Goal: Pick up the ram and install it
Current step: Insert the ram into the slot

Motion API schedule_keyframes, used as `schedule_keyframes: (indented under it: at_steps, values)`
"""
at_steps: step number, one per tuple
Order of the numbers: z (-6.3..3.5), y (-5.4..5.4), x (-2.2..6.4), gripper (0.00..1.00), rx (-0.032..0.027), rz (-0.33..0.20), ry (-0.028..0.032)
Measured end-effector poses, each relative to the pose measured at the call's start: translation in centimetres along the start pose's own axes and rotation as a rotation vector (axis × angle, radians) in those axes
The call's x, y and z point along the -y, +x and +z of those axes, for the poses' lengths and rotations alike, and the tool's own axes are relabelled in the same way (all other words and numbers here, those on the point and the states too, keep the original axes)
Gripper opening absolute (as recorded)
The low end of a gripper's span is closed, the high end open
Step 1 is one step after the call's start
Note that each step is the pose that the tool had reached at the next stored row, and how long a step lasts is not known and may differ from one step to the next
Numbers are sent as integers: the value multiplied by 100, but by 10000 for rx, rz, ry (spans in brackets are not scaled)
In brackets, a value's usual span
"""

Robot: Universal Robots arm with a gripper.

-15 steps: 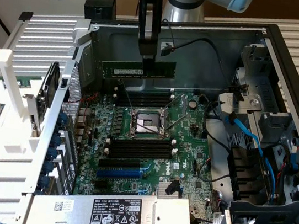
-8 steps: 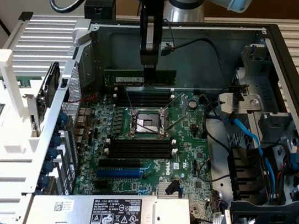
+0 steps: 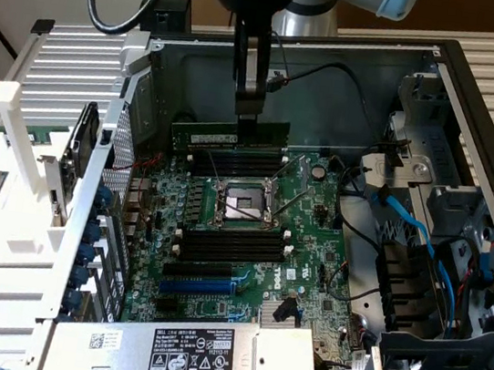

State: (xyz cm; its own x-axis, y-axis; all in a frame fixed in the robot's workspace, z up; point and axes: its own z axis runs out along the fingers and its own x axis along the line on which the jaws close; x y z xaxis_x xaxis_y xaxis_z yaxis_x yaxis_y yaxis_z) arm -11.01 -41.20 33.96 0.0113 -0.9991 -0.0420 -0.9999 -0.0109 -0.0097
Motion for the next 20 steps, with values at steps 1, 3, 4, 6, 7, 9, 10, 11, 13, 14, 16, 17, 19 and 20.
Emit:
schedule_keyframes:
  at_steps: [1,3,4,6,7,9,10,11,13,14,16,17,19,20]
  values:
    - [10,0,14,12,0,-17,-3]
    - [40,2,74,12,3,-17,-17]
    - [56,3,96,12,3,-17,-27]
    - [87,5,118,12,3,-15,-65]
    - [103,5,123,12,3,-14,-84]
    - [138,7,129,12,3,-12,-114]
    - [158,8,130,12,4,-11,-124]
    - [175,8,132,12,4,-11,-132]
    - [211,10,132,12,5,-10,-147]
    - [229,12,133,12,4,-11,-154]
    - [266,15,132,12,4,-10,-161]
    - [283,18,132,12,4,-10,-163]
    - [320,32,134,12,4,-11,-164]
    - [337,40,135,12,4,-10,-164]
